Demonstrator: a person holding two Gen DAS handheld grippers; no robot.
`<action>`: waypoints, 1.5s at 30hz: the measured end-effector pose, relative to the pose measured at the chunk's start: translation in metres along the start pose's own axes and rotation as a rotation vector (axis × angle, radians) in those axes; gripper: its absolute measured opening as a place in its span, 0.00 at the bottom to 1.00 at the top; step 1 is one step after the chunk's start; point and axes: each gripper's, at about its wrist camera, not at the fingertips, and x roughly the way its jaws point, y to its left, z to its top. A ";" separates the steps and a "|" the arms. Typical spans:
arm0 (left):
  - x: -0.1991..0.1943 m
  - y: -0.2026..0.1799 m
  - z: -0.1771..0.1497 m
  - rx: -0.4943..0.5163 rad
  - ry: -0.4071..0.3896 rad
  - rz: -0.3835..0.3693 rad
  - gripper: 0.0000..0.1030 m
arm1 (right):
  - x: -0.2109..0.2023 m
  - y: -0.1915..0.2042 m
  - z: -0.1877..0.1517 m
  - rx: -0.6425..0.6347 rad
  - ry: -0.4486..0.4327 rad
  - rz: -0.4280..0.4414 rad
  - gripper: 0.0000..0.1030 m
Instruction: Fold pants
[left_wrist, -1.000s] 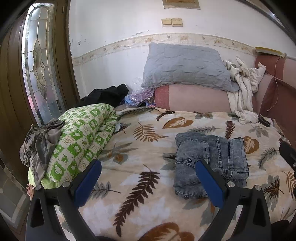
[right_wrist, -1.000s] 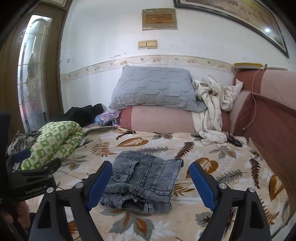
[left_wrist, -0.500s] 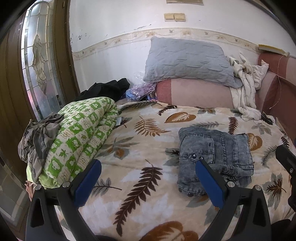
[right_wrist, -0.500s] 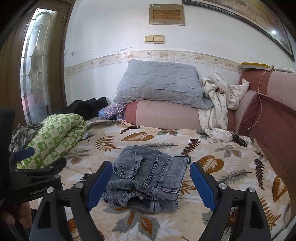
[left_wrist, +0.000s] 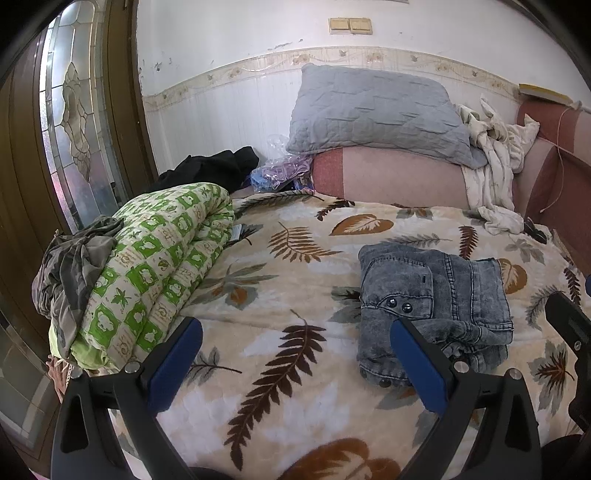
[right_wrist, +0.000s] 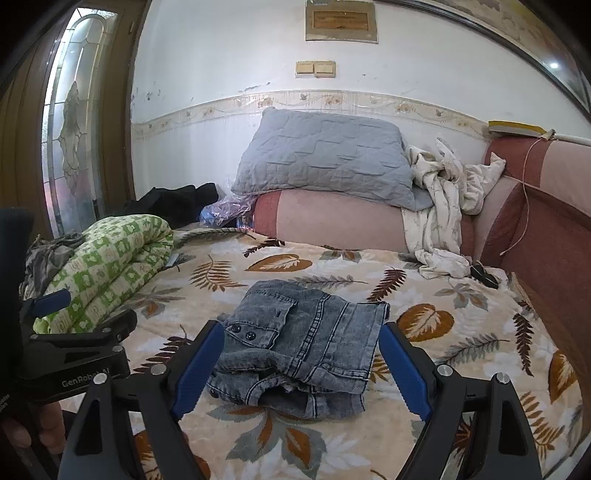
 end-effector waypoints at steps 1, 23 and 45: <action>0.001 0.000 0.000 0.000 0.003 -0.002 0.98 | 0.001 0.000 0.000 -0.001 0.002 -0.001 0.85; 0.009 0.001 -0.004 -0.004 0.021 -0.017 0.98 | 0.011 0.005 -0.004 -0.003 0.024 0.001 0.85; 0.014 0.002 -0.007 0.003 0.033 -0.036 0.98 | 0.022 0.008 -0.006 -0.001 0.039 -0.004 0.85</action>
